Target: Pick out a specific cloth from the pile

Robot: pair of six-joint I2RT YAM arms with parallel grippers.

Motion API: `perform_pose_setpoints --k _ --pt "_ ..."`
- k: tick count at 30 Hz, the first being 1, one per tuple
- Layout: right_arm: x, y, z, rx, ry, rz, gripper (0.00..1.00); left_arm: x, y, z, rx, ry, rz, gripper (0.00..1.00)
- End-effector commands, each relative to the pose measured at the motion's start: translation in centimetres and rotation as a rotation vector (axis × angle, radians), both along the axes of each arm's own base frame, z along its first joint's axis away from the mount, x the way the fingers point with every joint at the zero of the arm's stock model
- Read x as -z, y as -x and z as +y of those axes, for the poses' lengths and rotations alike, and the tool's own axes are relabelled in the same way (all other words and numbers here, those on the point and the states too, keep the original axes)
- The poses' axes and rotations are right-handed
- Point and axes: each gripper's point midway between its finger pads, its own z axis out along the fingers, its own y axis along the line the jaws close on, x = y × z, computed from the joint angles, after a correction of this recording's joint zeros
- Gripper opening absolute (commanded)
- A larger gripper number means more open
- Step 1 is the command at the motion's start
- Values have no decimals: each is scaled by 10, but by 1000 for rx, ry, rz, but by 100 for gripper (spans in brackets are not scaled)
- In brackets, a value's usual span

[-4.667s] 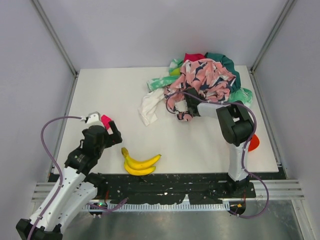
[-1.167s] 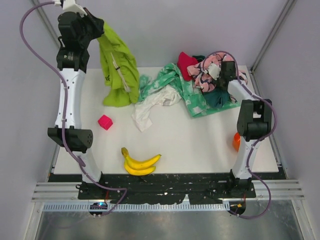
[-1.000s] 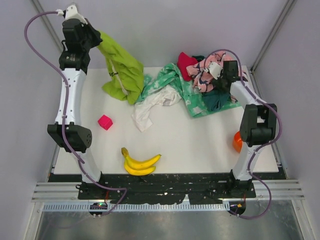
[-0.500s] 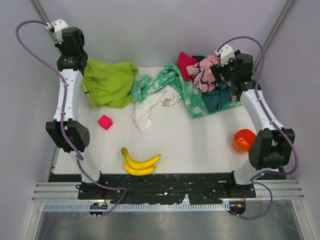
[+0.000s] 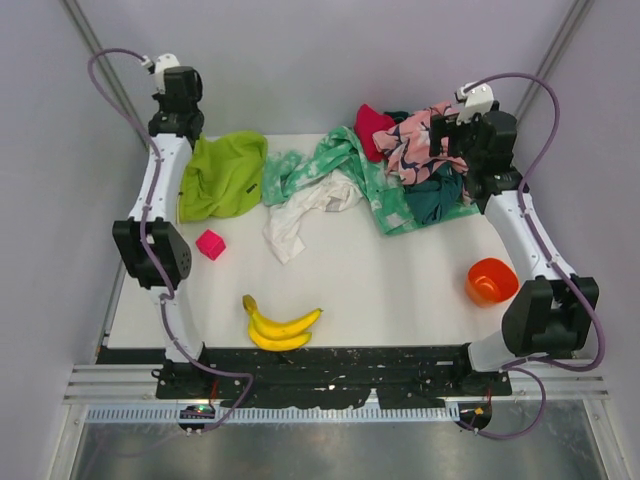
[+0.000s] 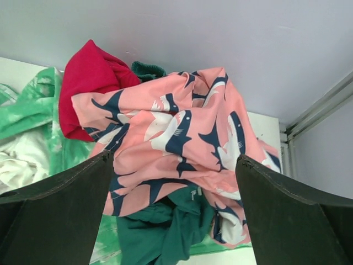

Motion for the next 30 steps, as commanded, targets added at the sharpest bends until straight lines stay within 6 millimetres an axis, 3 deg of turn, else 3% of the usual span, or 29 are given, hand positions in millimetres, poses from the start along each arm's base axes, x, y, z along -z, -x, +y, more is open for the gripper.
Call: perform_pose_setpoints --k 1,3,5,6,8,12,13,14,15,16,17,18,19,22,23,24,25,28,30 --pt "-46 21 6 35 -206 -102 95 63 -18 -50 95 68 144 6" --pt "-43 34 7 41 -256 -81 95 98 -9 -54 65 121 247 34" --pt "-39 49 8 56 -323 -67 95 118 1 -63 89 176 312 81" --pt "-35 53 8 64 -340 -57 95 123 6 -73 123 216 335 99" --pt "-19 71 7 86 -367 -4 95 108 19 -79 144 245 330 100" --pt "19 104 -7 191 -387 92 95 38 63 -80 165 233 216 100" --pt "30 115 -10 211 -385 119 95 15 81 -81 174 231 173 100" --pt "29 124 -11 219 -390 113 95 0 101 -81 181 239 140 100" --pt "48 131 -16 258 -386 154 95 -1 120 -84 188 252 135 100" --pt "45 140 -18 272 -404 142 95 -11 142 -86 194 270 97 100" --pt "62 147 -21 302 -403 177 95 -15 166 -90 222 288 62 99" --pt "59 155 -21 299 -416 161 95 -15 187 -95 253 305 33 100" --pt "75 162 -19 295 -418 192 95 -6 207 -98 275 318 13 99" --pt "83 181 -10 247 -462 180 95 35 257 -105 306 391 -41 100" --pt "94 186 -8 241 -468 195 95 63 270 -107 312 413 -26 100" --pt "98 192 -4 223 -488 192 95 68 283 -106 313 437 -60 99" --pt "101 195 -2 210 -495 193 95 81 292 -107 319 460 -67 100" --pt "110 208 5 162 -488 195 95 95 317 -107 339 494 -117 100" --pt "115 212 8 137 -482 183 95 94 327 -105 347 485 -145 100"
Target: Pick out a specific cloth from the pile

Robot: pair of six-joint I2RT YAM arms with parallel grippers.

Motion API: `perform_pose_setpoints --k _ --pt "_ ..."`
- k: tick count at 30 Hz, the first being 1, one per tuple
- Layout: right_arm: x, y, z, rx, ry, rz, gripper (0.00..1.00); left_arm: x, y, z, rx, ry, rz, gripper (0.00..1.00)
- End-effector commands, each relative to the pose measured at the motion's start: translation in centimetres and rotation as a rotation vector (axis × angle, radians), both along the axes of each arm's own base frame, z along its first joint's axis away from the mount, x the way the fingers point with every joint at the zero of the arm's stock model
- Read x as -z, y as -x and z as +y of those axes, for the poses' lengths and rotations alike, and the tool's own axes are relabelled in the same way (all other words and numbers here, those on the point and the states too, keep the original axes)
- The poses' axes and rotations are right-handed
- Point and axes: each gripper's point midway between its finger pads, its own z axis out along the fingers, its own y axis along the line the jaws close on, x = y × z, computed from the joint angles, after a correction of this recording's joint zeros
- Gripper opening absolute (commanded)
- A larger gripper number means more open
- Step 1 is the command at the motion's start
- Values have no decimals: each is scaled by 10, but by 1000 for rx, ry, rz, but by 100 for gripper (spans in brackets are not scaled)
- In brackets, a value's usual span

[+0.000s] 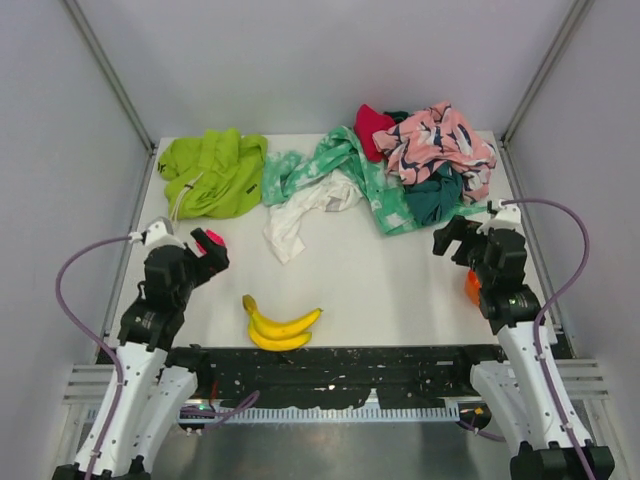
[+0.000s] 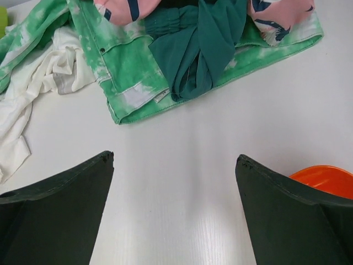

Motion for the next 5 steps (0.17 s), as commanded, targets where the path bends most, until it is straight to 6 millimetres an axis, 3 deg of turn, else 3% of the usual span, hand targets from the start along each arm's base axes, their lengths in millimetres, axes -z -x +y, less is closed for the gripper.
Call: perform_pose_setpoints --k 1,5 --pt "-5 6 12 -61 -27 -77 95 -5 13 -3 12 55 -79 100" --pt "0 12 17 -82 -53 -95 95 -13 32 17 -68 8 -88 100"
